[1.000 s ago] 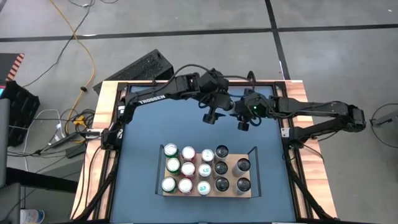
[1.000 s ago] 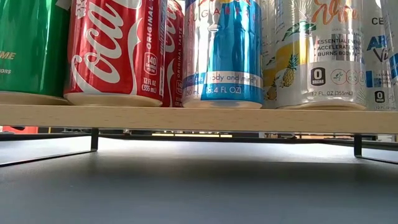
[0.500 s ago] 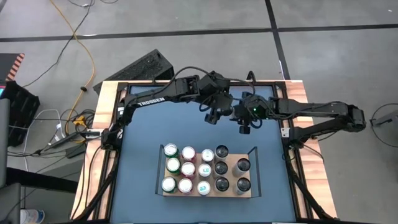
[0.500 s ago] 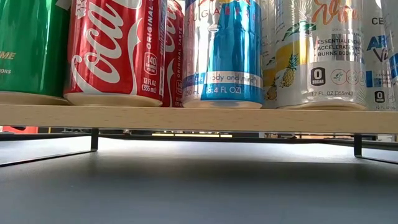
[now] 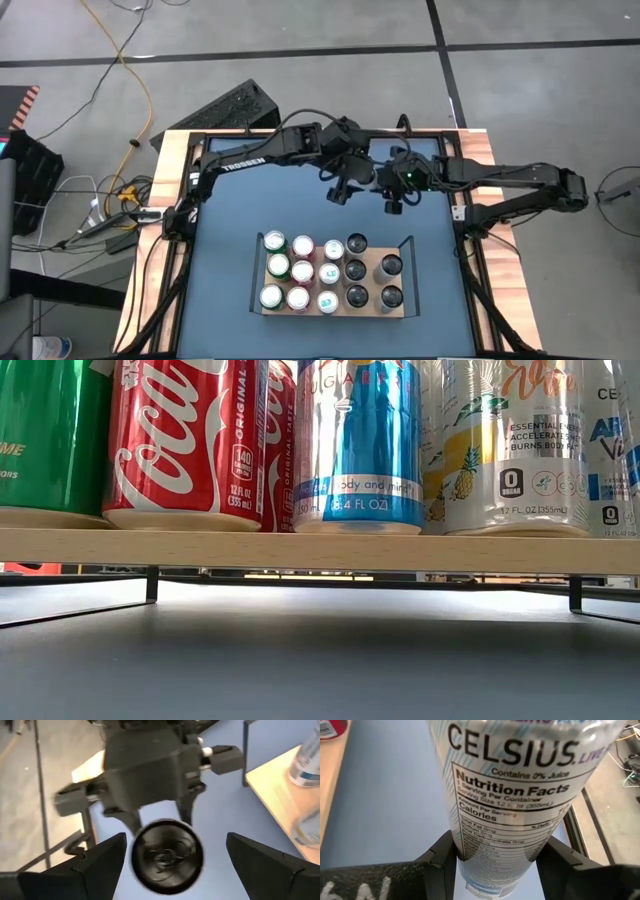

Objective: Place canned beverage on shelf
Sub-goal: Put the white-blue soda can on the shelf aligned with the other white-blue soda cans

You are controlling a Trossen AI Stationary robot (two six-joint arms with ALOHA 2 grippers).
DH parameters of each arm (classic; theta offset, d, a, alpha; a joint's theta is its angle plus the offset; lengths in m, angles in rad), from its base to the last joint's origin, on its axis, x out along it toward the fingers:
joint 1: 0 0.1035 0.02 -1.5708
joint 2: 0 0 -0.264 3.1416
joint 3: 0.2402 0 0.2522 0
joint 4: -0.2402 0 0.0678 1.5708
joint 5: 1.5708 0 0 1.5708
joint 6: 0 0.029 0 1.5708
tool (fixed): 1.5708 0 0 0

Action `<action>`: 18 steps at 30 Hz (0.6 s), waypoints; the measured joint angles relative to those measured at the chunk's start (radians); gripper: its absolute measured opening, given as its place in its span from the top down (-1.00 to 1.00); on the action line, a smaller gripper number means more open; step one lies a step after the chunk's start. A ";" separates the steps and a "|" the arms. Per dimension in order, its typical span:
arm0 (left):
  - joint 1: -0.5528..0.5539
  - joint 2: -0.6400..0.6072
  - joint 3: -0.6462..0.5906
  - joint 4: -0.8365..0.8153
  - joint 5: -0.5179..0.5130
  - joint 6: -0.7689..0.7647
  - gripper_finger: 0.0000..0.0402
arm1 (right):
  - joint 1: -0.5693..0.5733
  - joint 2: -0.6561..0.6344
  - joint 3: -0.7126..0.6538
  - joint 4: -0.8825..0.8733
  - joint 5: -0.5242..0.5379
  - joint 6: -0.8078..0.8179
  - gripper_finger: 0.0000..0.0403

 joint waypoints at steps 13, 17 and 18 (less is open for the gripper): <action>0.012 0.003 -0.021 0.003 0.012 -0.007 -0.64 | 0.000 0.000 0.000 0.010 0.001 -0.005 0.04; 0.022 0.003 -0.021 0.019 0.011 0.000 -0.64 | 0.000 0.000 0.000 0.010 0.001 -0.005 0.04; 0.026 0.003 -0.021 0.023 0.015 0.001 -0.64 | 0.000 0.000 0.000 0.010 0.001 -0.005 0.04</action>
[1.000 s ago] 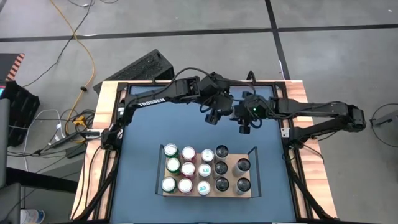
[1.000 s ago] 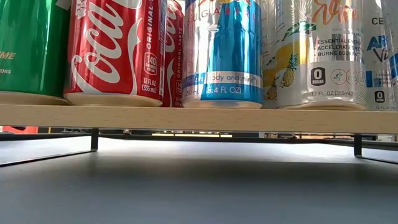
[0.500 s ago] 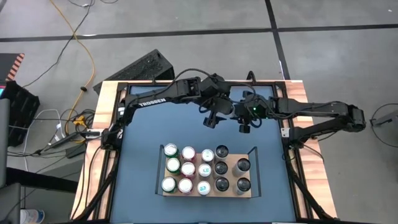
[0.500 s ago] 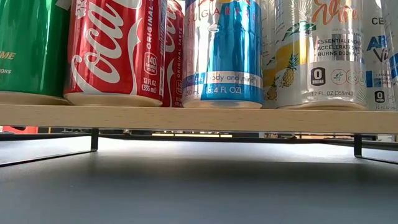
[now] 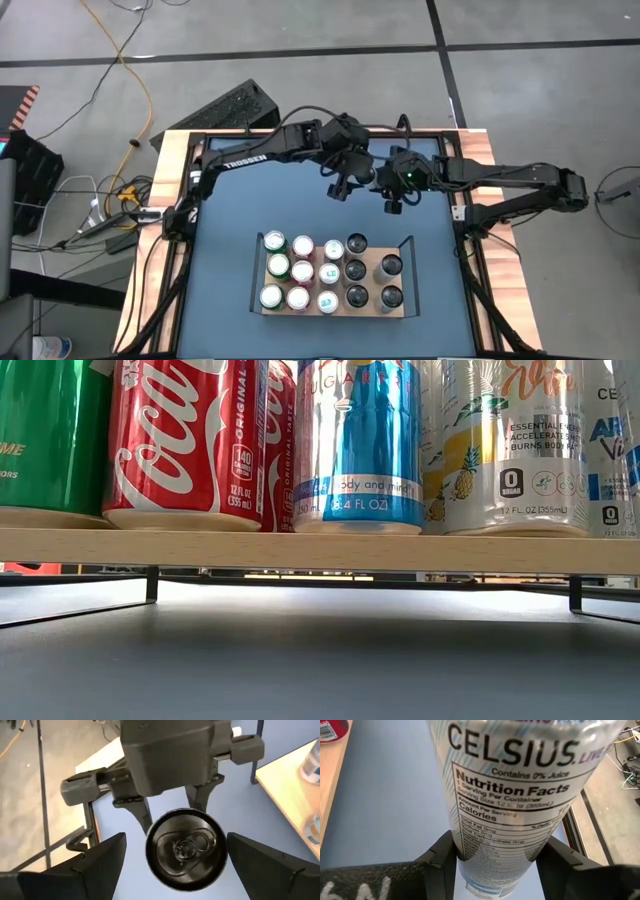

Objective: Place canned beverage on shelf
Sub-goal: Put the white-blue soda can on the shelf aligned with the other white-blue soda cans

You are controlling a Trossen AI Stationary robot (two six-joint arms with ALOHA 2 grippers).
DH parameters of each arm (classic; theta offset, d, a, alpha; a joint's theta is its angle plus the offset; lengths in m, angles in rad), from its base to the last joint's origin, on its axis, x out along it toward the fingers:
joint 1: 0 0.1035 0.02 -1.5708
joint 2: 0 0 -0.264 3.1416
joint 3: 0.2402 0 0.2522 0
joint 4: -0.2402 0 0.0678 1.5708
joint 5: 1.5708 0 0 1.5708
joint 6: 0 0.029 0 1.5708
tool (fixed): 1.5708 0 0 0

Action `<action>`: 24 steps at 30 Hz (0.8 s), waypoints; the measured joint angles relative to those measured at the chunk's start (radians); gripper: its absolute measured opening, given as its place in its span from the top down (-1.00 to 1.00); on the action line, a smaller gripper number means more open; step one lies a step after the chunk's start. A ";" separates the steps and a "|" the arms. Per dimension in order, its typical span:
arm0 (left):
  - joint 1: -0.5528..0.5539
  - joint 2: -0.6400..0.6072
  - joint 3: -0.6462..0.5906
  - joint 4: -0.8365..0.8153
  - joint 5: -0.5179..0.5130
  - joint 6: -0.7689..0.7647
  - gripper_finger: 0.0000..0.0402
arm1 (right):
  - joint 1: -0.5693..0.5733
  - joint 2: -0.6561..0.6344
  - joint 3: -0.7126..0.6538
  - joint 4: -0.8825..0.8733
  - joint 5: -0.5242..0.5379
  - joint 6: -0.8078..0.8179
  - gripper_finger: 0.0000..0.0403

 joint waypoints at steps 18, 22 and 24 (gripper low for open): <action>0.006 0.039 -0.009 -0.016 0.021 0.033 -0.64 | 0.007 0.000 0.000 0.017 -0.004 0.000 0.03; 0.006 0.045 -0.007 -0.018 0.019 0.046 -0.64 | 0.006 0.000 0.000 0.013 -0.004 0.008 0.03; 0.006 0.045 -0.006 -0.019 0.019 0.047 -0.64 | 0.006 0.000 0.000 0.014 -0.004 0.008 0.03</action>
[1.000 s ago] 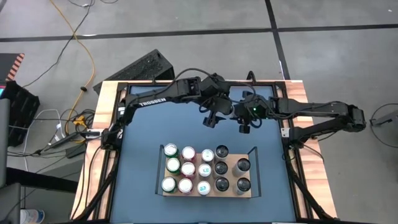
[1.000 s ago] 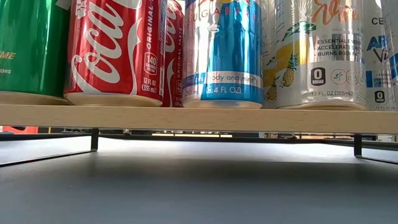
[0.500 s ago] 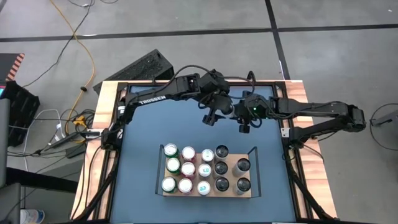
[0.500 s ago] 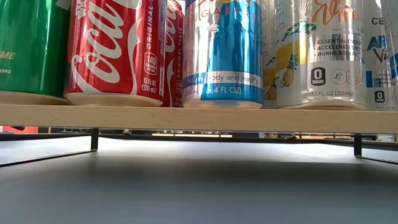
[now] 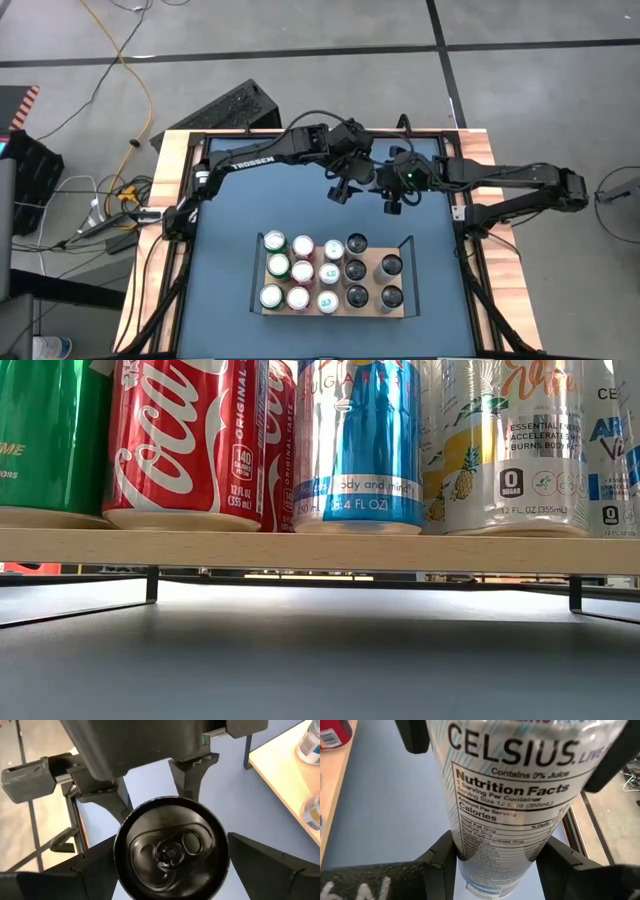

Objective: Place canned beverage on shelf
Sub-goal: Put the white-blue soda can on the shelf aligned with the other white-blue soda cans

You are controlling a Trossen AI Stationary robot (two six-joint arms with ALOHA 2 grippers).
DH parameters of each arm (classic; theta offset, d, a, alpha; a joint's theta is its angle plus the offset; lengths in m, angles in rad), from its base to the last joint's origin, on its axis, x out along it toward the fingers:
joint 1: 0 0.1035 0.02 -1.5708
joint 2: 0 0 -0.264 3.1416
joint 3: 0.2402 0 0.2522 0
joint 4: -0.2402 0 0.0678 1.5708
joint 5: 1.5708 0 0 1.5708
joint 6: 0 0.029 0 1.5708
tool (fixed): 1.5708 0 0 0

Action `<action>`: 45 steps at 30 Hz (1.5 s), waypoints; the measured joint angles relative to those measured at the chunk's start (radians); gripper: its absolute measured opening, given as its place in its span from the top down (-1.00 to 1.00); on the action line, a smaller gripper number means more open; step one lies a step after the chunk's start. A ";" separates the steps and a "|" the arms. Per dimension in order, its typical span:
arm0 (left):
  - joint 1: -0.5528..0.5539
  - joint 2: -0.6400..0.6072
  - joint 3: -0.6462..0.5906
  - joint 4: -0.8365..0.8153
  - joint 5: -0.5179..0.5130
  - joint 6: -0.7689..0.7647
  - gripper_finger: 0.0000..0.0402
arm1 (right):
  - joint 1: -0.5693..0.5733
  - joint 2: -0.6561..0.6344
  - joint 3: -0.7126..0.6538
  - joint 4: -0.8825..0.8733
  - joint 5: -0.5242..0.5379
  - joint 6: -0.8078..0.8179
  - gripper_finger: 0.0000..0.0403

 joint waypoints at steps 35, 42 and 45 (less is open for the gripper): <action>-0.003 -0.005 0.000 -0.003 -0.099 -0.089 -0.24 | -0.022 -0.042 0.007 -0.072 0.018 0.051 -0.56; -0.016 -0.010 0.000 -0.021 -0.158 -0.250 -0.25 | -0.022 -0.129 0.149 -0.374 0.045 0.143 -0.65; -0.035 -0.014 0.025 -0.044 -0.159 -0.301 -0.25 | -0.021 -0.162 0.211 -0.469 0.126 0.183 -0.64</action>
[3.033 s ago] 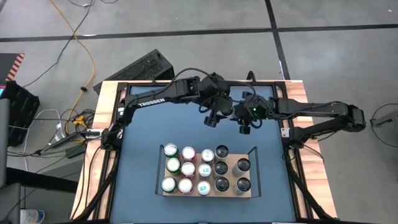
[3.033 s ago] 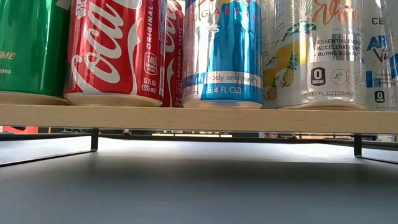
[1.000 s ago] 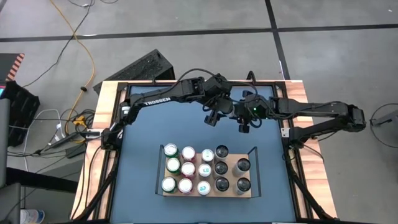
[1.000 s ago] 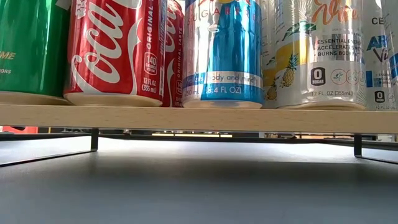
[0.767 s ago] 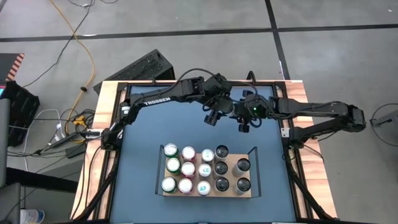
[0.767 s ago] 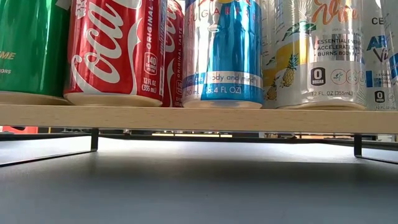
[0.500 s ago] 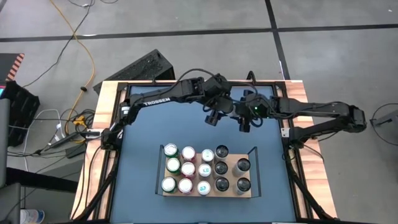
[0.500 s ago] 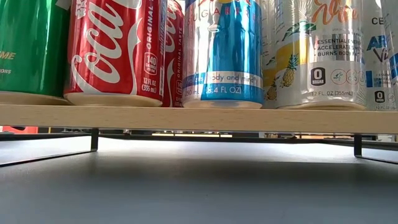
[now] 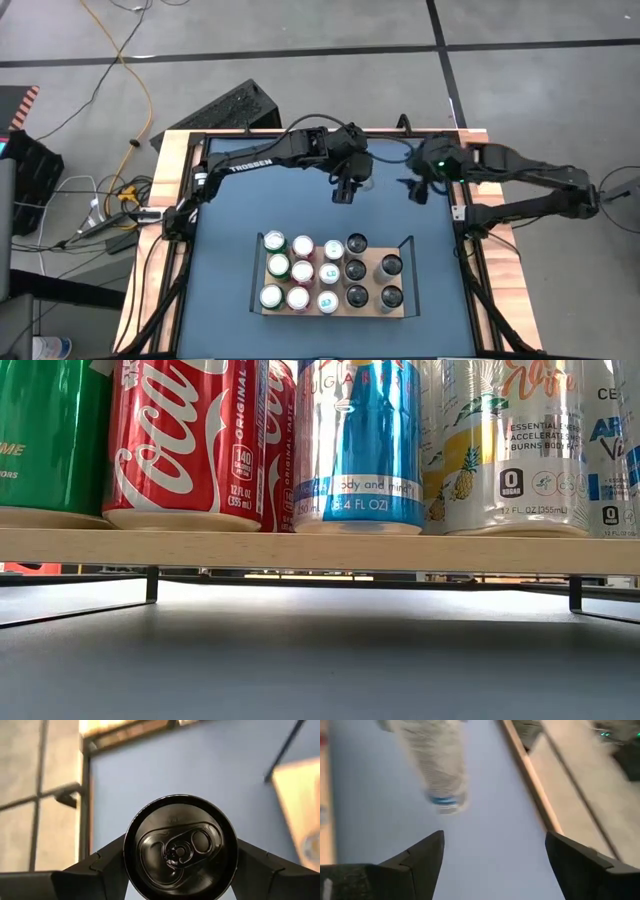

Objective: Place canned beverage on shelf
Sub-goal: Put the white-blue soda can on the shelf aligned with the other white-blue soda cans

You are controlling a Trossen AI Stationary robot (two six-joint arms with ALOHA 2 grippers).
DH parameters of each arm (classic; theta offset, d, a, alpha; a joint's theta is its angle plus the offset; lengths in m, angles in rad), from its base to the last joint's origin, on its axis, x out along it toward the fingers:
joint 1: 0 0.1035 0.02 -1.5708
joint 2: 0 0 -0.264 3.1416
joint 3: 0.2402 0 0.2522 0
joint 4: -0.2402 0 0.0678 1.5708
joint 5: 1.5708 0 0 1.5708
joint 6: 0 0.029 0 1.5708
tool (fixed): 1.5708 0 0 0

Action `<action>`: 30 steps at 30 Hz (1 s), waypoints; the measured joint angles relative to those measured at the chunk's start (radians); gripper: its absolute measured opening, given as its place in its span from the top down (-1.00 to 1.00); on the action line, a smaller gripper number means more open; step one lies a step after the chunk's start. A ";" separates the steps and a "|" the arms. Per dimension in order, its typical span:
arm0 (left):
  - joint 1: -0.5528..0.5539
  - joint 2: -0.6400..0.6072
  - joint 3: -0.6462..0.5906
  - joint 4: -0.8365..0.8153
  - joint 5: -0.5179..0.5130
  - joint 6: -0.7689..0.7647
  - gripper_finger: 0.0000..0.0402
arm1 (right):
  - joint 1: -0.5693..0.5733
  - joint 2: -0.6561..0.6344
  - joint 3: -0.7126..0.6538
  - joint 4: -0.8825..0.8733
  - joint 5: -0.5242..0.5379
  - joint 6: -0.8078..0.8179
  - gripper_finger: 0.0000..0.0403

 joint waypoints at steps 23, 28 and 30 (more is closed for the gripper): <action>-0.214 -0.033 0.003 0.065 -0.064 -0.224 -0.25 | -0.119 -0.067 0.032 -0.165 0.180 0.081 -0.63; -0.242 -0.033 -0.001 0.107 -0.063 -0.270 -0.25 | -0.119 -0.063 0.032 -0.165 0.181 0.084 -0.63; -0.247 -0.033 -0.016 0.137 -0.066 -0.281 -0.25 | -0.119 -0.058 0.032 -0.165 0.181 0.083 -0.63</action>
